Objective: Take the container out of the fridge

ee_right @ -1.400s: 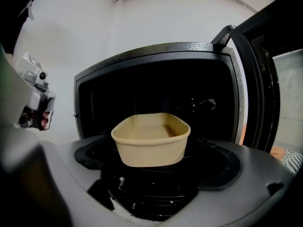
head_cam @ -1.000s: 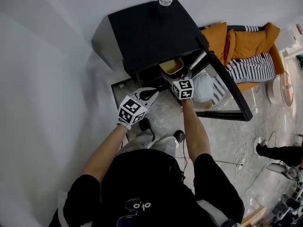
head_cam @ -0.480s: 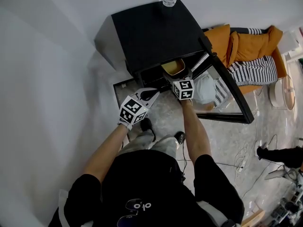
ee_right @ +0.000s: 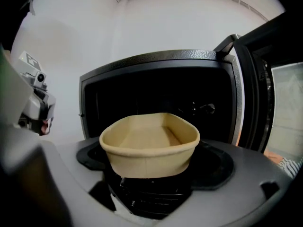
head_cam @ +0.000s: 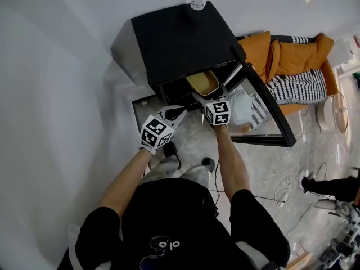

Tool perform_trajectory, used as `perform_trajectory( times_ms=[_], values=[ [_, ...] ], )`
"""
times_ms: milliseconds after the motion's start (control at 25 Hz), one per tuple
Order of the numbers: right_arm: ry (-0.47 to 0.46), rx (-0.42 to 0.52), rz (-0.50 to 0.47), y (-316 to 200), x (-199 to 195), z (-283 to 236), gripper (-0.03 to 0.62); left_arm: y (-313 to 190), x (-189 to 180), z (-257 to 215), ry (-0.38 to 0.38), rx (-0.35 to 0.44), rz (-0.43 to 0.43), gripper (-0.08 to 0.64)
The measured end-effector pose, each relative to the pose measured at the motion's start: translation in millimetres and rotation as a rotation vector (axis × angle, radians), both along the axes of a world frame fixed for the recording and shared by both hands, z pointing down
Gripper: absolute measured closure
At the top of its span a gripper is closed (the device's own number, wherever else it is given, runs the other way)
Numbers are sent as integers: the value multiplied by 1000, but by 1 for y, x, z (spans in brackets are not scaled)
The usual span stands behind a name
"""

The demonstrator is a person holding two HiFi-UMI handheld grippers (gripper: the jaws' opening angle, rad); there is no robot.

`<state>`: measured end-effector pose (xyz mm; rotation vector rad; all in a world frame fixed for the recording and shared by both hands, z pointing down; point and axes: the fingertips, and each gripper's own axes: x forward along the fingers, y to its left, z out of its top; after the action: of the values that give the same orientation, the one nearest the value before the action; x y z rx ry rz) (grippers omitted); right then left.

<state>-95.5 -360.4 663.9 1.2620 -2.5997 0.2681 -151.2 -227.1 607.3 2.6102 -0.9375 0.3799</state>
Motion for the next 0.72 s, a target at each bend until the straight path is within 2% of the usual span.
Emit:
perform_trajectory(
  times_ms=[480,720],
  values=[
    [-12,-3,-51,67,44,-35,69,39,29,-17,28,15,-105,561],
    [-6,0,-85,112,74,-57,69,70,42,-37,49,48,-196,561]
  ],
)
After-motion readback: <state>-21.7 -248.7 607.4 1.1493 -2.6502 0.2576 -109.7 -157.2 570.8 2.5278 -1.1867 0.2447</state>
